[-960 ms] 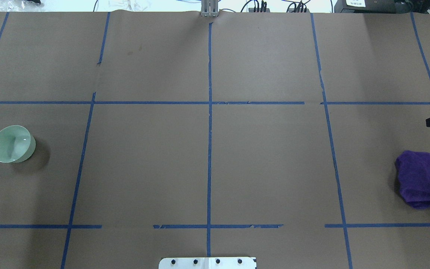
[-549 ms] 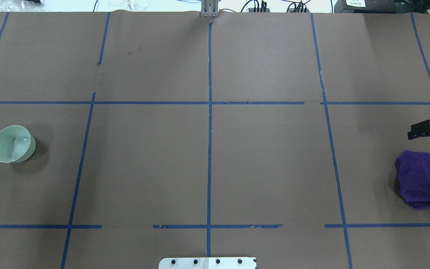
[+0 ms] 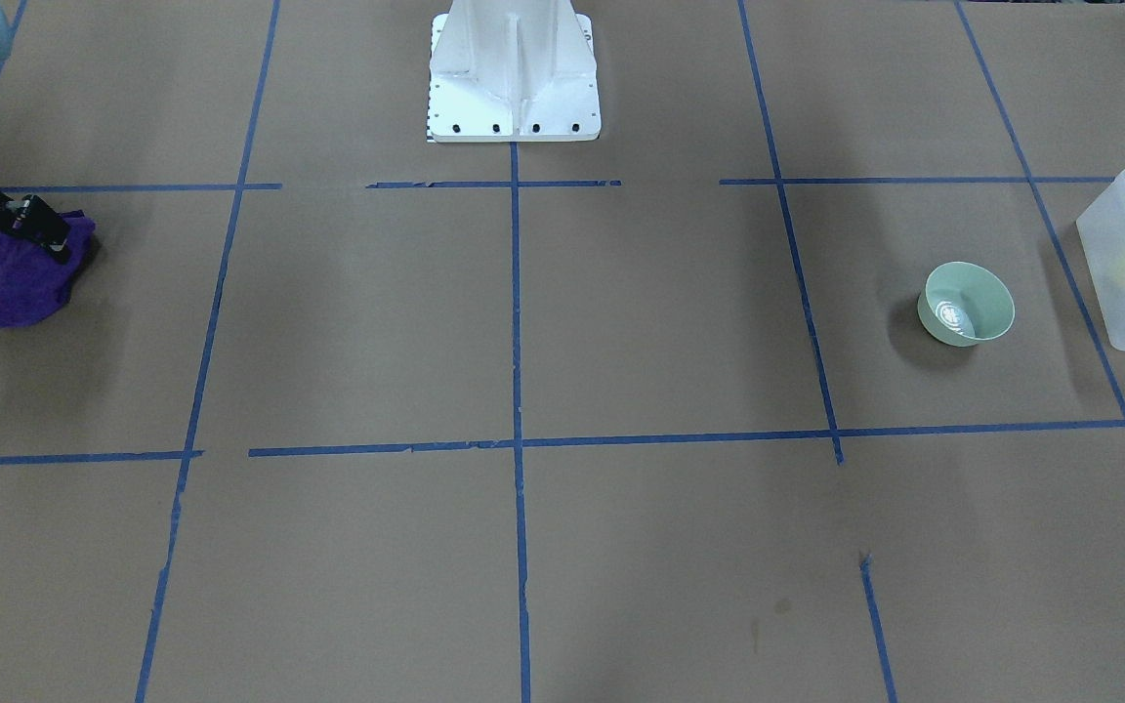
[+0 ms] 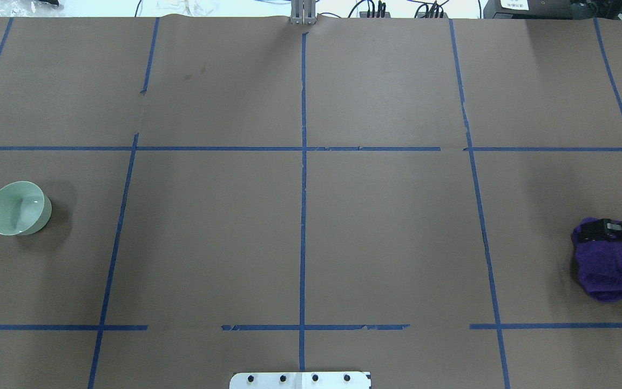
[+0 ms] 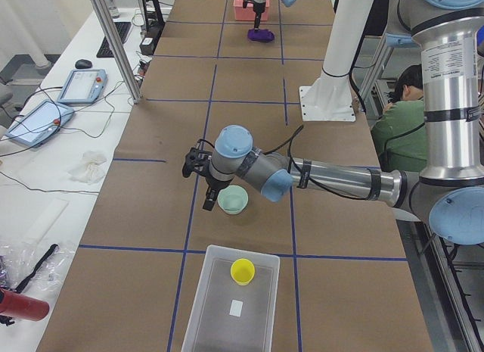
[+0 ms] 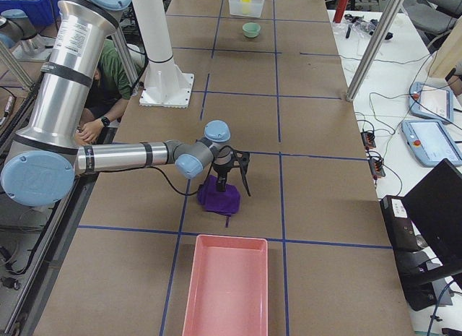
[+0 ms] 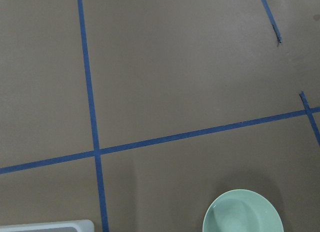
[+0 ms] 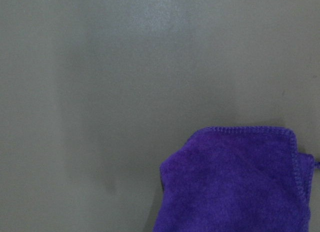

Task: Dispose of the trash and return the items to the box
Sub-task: 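Pinch the purple cloth with the right gripper while the left approaches the bowl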

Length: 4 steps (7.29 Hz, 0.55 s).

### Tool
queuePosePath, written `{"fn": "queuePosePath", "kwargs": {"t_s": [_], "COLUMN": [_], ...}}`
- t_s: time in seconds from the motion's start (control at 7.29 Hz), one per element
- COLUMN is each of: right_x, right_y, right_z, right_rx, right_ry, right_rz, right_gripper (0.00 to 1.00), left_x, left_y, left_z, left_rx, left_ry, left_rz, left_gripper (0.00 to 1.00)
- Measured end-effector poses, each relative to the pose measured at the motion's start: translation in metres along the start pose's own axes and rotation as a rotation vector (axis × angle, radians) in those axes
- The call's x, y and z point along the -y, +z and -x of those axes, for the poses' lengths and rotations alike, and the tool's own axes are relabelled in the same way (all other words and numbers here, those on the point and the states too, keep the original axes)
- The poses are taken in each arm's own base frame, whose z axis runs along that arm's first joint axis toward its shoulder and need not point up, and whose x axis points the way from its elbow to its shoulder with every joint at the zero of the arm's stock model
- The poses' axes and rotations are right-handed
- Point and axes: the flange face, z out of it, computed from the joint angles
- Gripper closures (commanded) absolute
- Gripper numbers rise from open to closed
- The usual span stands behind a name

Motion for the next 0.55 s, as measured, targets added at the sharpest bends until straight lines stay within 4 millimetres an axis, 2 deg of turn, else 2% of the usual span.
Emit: {"fn": "queuePosePath", "kwargs": {"t_s": [0.14,0.27,0.41,0.55], "right_x": [-0.012,-0.02,-0.025,-0.027], "right_y": [0.012,0.018,0.021,0.022], "right_z": [0.001,-0.003,-0.009,-0.014], "right_rx": [-0.035,-0.063,-0.082,-0.093], "right_ry": [-0.009,-0.014,-0.014,-0.013], "right_rz": [0.001,0.002,0.006,0.009], "right_gripper": [0.0,0.26,0.73,1.0], "left_x": [0.0,0.0,0.0,0.001], "left_y": [0.008,0.018,0.027,0.035], "left_z": [-0.005,-0.004,0.001,0.005], "left_rx": [-0.011,-0.021,-0.028,-0.031], "left_ry": [0.006,0.018,0.028,0.033], "left_rz": [0.008,0.006,0.005,0.006], "left_gripper": [0.0,0.0,0.0,0.0]}}
